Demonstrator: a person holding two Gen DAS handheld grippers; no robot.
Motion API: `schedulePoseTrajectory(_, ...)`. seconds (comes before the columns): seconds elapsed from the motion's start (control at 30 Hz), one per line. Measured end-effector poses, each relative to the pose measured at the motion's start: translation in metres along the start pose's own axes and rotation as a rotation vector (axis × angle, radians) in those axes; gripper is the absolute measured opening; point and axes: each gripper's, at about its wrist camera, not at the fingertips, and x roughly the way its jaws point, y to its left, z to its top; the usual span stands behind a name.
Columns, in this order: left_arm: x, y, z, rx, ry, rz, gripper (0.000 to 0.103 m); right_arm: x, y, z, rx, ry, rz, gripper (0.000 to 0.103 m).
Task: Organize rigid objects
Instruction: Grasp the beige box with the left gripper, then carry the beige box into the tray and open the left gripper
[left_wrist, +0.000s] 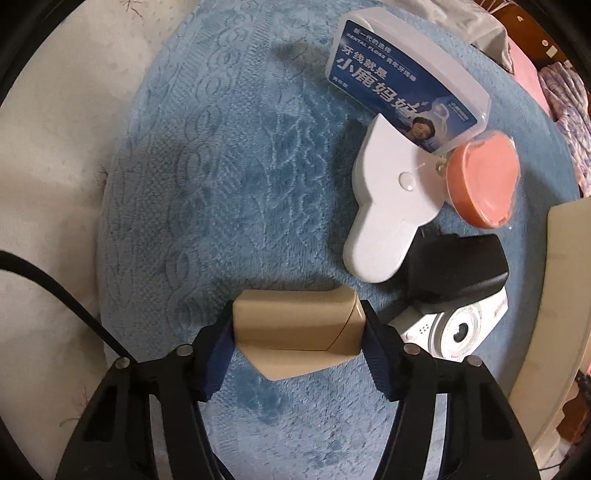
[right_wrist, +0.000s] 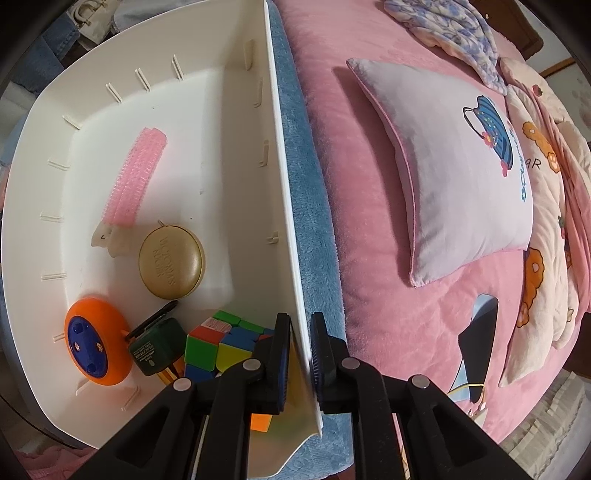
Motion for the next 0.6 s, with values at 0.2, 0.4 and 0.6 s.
schedulePoseTrajectory(0.2, -0.002, -0.008, -0.02, 0.021, 0.008, 0.018, 0.066, 0.0, 0.0, 0.0, -0.001, -0.001, 0.0, 0.013)
schedulePoseTrajectory(0.4, 0.004, -0.024, -0.045, 0.053, 0.036, 0.048, 0.066, -0.001, -0.002, -0.001, 0.002, -0.01, 0.012, 0.013)
schedulePoseTrajectory(0.6, 0.007, -0.043, -0.076, 0.111, 0.067, 0.074, 0.066, -0.001, -0.003, -0.002, -0.008, -0.023, 0.036, 0.013)
